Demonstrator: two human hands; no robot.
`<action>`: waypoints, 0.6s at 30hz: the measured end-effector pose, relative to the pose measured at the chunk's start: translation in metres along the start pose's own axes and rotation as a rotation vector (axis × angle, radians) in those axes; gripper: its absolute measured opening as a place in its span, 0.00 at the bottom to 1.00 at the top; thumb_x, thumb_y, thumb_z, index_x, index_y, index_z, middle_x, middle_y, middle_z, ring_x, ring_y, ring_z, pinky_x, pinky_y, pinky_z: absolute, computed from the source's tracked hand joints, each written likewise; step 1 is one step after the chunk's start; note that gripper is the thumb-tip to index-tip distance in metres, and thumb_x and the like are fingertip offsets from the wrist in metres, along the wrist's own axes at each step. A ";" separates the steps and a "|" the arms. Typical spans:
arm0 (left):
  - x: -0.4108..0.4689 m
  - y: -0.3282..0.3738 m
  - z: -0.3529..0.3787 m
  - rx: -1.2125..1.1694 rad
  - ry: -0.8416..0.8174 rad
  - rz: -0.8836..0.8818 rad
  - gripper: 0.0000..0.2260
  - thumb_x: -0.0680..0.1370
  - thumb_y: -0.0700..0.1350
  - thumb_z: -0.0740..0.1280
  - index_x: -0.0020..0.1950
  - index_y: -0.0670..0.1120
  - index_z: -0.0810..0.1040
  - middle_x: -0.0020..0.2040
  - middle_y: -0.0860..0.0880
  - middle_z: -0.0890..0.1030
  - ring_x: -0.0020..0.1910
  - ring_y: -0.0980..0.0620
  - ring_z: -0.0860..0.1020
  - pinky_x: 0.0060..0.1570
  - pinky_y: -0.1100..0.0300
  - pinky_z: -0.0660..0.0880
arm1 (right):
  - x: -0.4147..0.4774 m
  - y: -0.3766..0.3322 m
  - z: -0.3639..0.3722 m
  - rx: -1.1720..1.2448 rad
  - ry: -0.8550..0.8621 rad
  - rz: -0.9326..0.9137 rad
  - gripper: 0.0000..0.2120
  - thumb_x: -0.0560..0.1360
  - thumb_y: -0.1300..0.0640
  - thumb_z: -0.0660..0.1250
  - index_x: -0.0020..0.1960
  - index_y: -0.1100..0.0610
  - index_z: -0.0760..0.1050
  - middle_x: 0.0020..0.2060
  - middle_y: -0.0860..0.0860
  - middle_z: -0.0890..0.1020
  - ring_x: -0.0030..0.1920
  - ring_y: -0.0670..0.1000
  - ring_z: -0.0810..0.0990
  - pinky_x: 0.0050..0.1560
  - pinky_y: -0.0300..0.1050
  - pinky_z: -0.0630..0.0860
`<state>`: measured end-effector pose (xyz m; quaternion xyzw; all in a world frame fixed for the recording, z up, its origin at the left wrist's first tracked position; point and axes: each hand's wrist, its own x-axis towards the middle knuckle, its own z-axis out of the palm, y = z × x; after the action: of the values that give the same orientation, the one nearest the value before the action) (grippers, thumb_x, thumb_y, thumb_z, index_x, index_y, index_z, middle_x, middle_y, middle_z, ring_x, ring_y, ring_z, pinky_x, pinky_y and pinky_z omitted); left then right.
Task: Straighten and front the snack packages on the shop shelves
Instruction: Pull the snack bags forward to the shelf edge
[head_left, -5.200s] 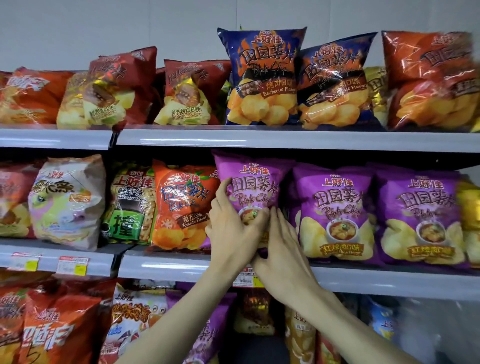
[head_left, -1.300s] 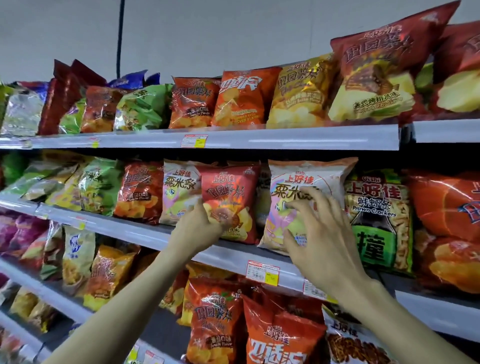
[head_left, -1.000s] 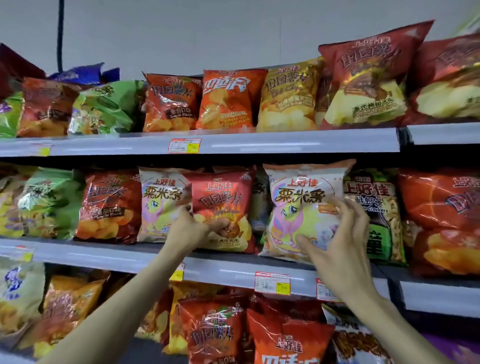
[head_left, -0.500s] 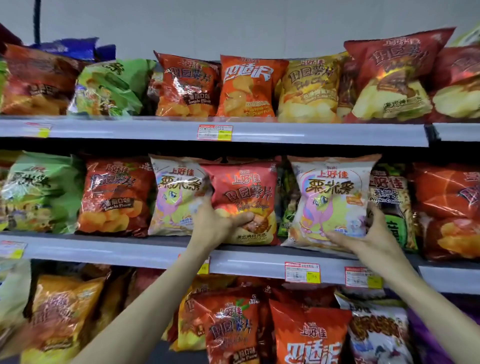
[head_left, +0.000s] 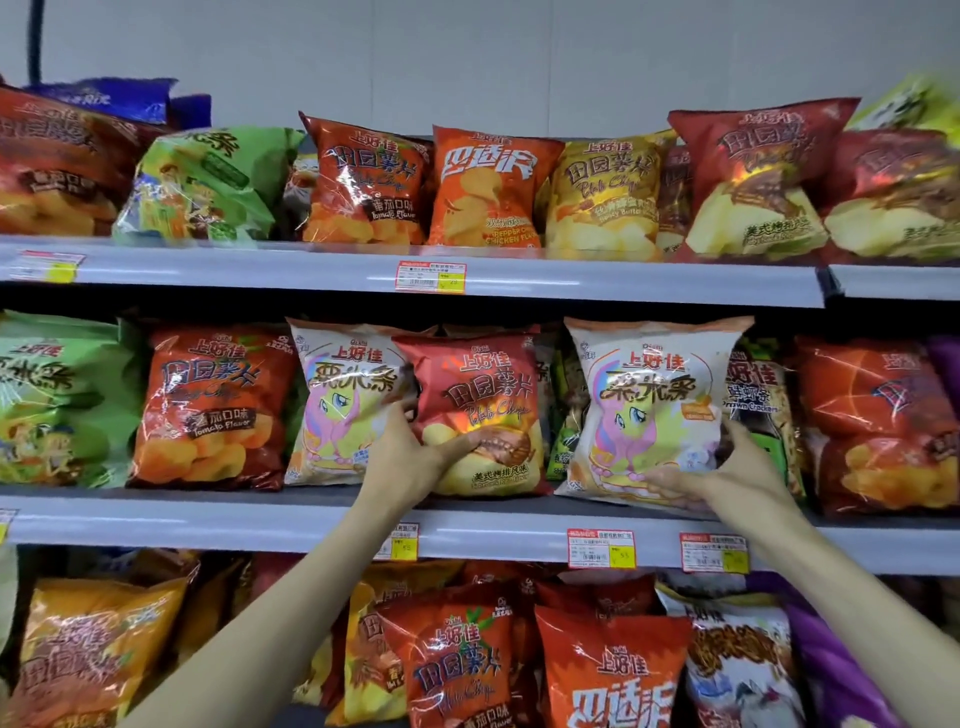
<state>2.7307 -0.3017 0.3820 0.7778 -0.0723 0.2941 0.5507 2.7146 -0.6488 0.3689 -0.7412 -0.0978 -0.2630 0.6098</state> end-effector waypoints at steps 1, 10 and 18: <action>0.001 -0.001 0.000 0.003 -0.006 0.000 0.37 0.66 0.58 0.85 0.68 0.47 0.72 0.59 0.51 0.83 0.57 0.50 0.83 0.61 0.44 0.80 | 0.001 0.002 -0.001 -0.004 0.007 -0.013 0.38 0.60 0.63 0.87 0.65 0.51 0.76 0.52 0.50 0.88 0.51 0.53 0.88 0.47 0.52 0.86; 0.011 -0.010 -0.005 -0.079 -0.125 -0.020 0.37 0.64 0.57 0.86 0.66 0.50 0.73 0.57 0.50 0.85 0.53 0.50 0.85 0.55 0.48 0.84 | 0.008 -0.010 -0.030 0.339 -0.048 0.075 0.39 0.55 0.63 0.86 0.64 0.61 0.79 0.56 0.61 0.87 0.53 0.61 0.88 0.41 0.51 0.86; 0.015 -0.010 -0.002 -0.119 -0.171 0.016 0.42 0.58 0.48 0.89 0.68 0.49 0.73 0.55 0.50 0.87 0.52 0.50 0.87 0.59 0.44 0.83 | -0.001 -0.011 -0.044 0.229 -0.047 0.054 0.32 0.60 0.65 0.81 0.63 0.58 0.80 0.54 0.57 0.88 0.54 0.60 0.87 0.51 0.52 0.86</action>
<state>2.7461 -0.2932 0.3824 0.7653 -0.1428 0.2262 0.5854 2.6968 -0.6882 0.3836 -0.6750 -0.1214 -0.2160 0.6950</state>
